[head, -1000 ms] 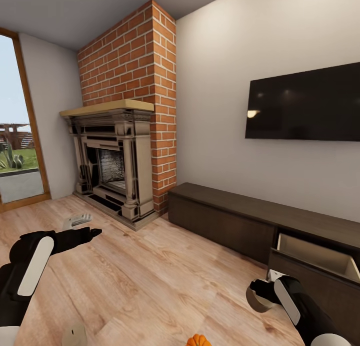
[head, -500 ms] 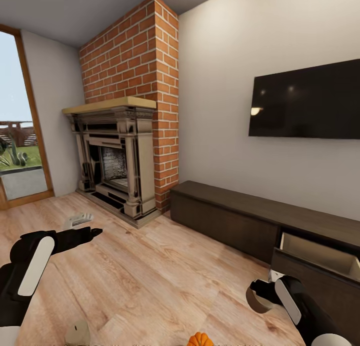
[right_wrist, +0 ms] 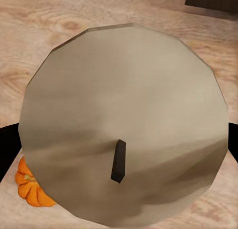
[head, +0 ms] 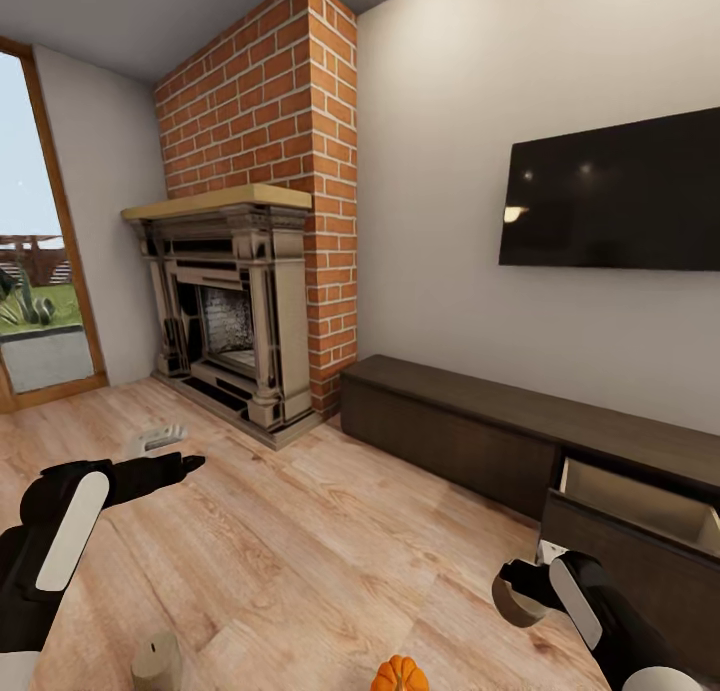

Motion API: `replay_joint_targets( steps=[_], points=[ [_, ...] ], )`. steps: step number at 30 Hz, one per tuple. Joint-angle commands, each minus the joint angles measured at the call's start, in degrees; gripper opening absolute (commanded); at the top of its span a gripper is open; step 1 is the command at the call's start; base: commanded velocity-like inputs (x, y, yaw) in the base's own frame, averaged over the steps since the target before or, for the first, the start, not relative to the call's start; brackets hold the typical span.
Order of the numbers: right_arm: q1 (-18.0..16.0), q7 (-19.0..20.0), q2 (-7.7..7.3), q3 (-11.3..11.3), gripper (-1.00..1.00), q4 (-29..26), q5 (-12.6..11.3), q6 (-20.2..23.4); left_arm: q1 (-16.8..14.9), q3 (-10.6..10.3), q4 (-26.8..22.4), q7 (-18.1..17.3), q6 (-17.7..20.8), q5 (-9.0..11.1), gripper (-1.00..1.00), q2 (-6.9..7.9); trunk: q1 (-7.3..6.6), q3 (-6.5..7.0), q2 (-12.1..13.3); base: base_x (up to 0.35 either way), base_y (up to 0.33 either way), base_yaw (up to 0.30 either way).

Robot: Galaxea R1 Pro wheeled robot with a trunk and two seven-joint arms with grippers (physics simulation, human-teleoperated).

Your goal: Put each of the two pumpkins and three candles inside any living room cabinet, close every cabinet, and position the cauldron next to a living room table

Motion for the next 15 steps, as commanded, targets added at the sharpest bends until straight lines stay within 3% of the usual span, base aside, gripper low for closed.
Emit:
replay_joint_targets(
  steps=[1, 6, 15],
  points=[
    [-0.02, -0.54, 0.0, 0.02, -1.0, -0.1, -0.64, 0.08, -0.04, 0.0, -0.06, 0.56, 0.23, 0.62, 1.0, 0.01, -0.01, -0.1, -0.03, 0.0, 0.0, -0.035],
    [-0.02, -0.51, 0.0, 0.04, -1.0, -0.12, -0.67, -0.01, -0.04, 0.0, -0.14, 0.54, 0.23, 0.62, 1.0, 0.04, -0.01, -0.19, -0.03, 0.0, 0.0, -0.159],
    [-0.02, -0.03, -0.08, -0.04, -1.0, -0.12, -0.77, 0.03, -0.03, 0.0, -0.55, 0.54, 0.23, 0.62, 1.0, 0.09, -0.01, -0.24, -0.03, 0.0, 0.0, -0.265]
  ],
)
